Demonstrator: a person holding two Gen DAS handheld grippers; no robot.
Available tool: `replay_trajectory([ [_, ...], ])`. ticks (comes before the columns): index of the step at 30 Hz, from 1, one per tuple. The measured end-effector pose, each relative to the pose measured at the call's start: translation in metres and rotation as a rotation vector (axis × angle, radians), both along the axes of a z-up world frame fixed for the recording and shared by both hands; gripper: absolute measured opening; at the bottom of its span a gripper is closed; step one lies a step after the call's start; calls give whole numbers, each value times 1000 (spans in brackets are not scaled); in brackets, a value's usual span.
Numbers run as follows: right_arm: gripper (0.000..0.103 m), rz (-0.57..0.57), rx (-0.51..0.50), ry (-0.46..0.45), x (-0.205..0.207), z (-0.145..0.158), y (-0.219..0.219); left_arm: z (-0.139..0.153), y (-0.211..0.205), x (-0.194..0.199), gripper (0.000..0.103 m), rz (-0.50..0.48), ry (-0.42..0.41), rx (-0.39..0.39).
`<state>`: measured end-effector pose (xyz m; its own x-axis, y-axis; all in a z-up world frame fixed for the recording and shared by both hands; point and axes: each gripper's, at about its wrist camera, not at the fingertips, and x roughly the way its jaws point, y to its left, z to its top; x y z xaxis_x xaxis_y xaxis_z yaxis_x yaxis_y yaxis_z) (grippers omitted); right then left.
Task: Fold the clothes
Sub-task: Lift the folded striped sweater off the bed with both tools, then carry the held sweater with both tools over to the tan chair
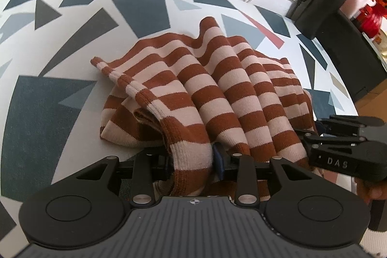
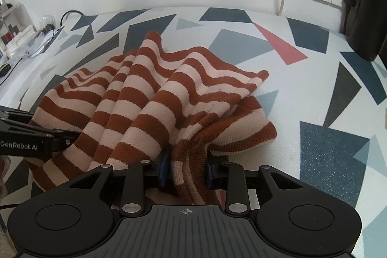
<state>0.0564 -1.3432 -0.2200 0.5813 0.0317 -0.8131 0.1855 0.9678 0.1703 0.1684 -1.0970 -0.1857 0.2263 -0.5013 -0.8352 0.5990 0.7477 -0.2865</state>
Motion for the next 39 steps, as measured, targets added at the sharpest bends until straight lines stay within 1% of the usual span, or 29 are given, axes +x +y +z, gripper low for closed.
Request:
replay_trajectory([
  [9,29,-17,1,-10,-1,0,1,1,-2,-5,36,-18,-57,13],
  [12,30,-35,14,-11,-2,-1,0,1,-2,-7,41,-20,-74,17],
  [15,30,-35,13,-18,-2,-1,0,0,-2,-7,44,-14,-87,21],
  [20,30,-31,12,-34,-4,-2,-1,0,-1,-6,44,-23,-87,21],
  [29,30,-34,7,-51,-6,-3,0,2,-9,-5,46,-28,-77,77],
  [31,29,-41,9,-56,-7,-3,1,2,-9,-5,45,-28,-77,76],
  [35,28,-41,4,-65,-5,-3,7,3,-12,-10,30,-58,-87,67],
  [37,26,-46,4,-64,-3,-2,11,6,-17,-13,26,-78,-107,85],
  [39,26,-46,-1,-66,-2,-1,14,7,-18,-15,23,-86,-111,84],
])
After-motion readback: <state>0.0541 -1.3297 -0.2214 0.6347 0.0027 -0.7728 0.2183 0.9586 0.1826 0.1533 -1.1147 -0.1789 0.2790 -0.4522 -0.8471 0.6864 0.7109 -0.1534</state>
